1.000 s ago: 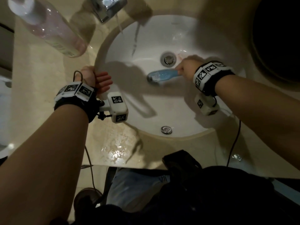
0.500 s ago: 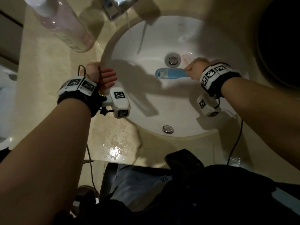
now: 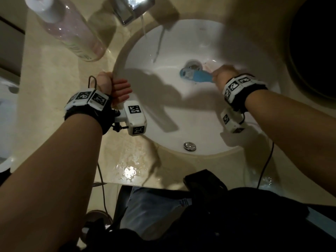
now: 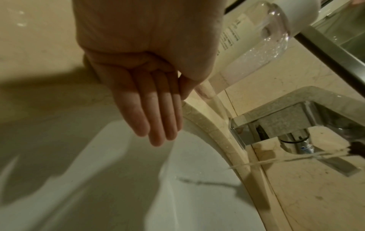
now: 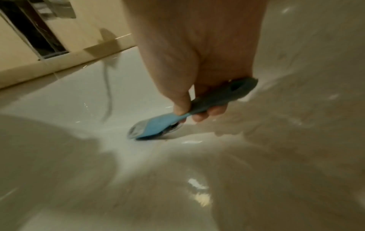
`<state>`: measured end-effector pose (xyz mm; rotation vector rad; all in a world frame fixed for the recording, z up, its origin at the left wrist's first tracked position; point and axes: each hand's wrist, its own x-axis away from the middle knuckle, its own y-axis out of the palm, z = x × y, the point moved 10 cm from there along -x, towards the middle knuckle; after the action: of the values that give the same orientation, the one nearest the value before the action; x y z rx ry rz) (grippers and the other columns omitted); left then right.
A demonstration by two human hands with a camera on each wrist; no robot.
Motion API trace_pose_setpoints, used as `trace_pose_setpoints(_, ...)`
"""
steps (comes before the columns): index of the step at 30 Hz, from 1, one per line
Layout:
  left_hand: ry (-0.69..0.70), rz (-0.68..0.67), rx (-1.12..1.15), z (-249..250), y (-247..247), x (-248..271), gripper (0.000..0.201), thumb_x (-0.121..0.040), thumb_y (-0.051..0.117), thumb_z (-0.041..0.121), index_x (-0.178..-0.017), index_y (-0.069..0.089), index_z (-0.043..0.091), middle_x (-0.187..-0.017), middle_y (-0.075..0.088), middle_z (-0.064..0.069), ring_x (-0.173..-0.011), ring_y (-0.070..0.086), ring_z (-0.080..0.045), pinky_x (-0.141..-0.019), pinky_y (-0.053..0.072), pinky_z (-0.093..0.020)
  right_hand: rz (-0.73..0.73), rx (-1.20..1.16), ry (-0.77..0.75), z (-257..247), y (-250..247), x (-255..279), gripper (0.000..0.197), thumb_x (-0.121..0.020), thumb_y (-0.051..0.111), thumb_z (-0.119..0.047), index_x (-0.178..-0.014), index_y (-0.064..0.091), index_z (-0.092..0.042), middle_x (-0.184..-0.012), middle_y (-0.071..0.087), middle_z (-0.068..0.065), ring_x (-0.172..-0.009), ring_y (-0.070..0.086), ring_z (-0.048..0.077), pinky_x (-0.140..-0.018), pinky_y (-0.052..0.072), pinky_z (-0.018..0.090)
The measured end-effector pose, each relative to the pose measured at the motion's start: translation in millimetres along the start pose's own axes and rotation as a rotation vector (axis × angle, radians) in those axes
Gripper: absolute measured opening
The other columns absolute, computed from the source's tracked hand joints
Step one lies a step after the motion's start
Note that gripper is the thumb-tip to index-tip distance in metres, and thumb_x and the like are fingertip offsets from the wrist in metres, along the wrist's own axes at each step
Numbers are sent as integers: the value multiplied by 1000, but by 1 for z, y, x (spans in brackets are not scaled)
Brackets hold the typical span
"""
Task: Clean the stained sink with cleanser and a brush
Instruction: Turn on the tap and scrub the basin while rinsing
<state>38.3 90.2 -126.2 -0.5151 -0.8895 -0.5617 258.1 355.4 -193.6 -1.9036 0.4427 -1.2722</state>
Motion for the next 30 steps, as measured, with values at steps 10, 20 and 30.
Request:
trace_pose_setpoints(10,3,-12,-19,1,1,1,48,-103,14,28,-80,52,10,-83,59,-2,-72,59,-13,-59,47,-23,-669,130,-460,-82,83,84,29,-94,53,-12,-120,64,-16,-60,54,-5,-52,43,9,-56,39,19)
trace_pose_setpoints(20,24,2,-29,1,0,-1,45,-101,16,26,-80,52,10,-83,59,-1,-71,60,-12,-55,49,-21,-441,639,-283,4,14,42,22,-89,59,-17,-107,70,-11,-92,70,7,-70,55,15,-71,46,25)
trace_pose_setpoints(30,48,27,-36,2,-3,0,46,-101,17,27,-79,54,11,-75,65,0,-64,64,-11,-43,50,-17,-209,423,-369,-42,14,47,29,-93,53,-20,-118,66,-23,-112,68,-1,-100,61,22,-93,46,27)
